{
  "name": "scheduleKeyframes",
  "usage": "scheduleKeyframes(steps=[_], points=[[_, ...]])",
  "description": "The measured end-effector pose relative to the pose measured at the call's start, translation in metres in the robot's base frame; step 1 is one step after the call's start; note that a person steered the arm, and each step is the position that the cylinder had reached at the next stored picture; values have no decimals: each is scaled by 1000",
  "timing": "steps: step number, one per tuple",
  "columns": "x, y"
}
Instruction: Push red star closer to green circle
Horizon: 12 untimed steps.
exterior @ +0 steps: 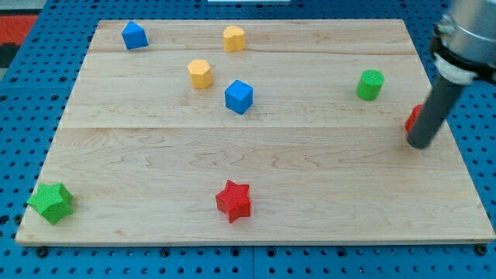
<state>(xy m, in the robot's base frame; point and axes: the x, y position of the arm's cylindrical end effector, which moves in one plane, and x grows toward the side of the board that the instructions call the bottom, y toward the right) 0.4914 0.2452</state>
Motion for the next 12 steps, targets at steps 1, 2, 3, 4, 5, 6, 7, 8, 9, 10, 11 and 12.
scheduleKeyframes(steps=[1,2,3,4,5,6,7,8,9,10,11,12], points=[[10,26],[-32,25],[-61,16],[20,15],[115,-60],[126,-143],[112,-224],[75,-258],[88,-254],[93,-337],[39,-283],[37,-175]])
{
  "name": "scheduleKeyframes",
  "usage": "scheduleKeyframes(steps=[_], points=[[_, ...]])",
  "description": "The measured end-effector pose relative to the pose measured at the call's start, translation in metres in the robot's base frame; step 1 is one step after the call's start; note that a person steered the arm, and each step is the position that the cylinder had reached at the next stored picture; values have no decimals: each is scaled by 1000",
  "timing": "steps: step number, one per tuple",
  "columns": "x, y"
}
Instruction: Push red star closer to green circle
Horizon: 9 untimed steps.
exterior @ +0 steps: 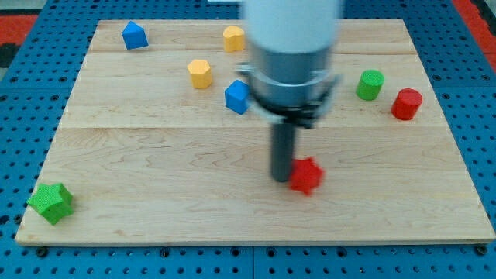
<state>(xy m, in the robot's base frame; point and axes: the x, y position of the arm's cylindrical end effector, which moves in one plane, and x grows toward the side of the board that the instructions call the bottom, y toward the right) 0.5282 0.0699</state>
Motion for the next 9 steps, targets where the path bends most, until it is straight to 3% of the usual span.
scheduleKeyframes(steps=[1,2,3,4,5,6,7,8,9], points=[[44,-15],[70,21],[8,28],[-36,73],[-7,64],[-7,103],[-46,70],[-80,75],[-80,105]])
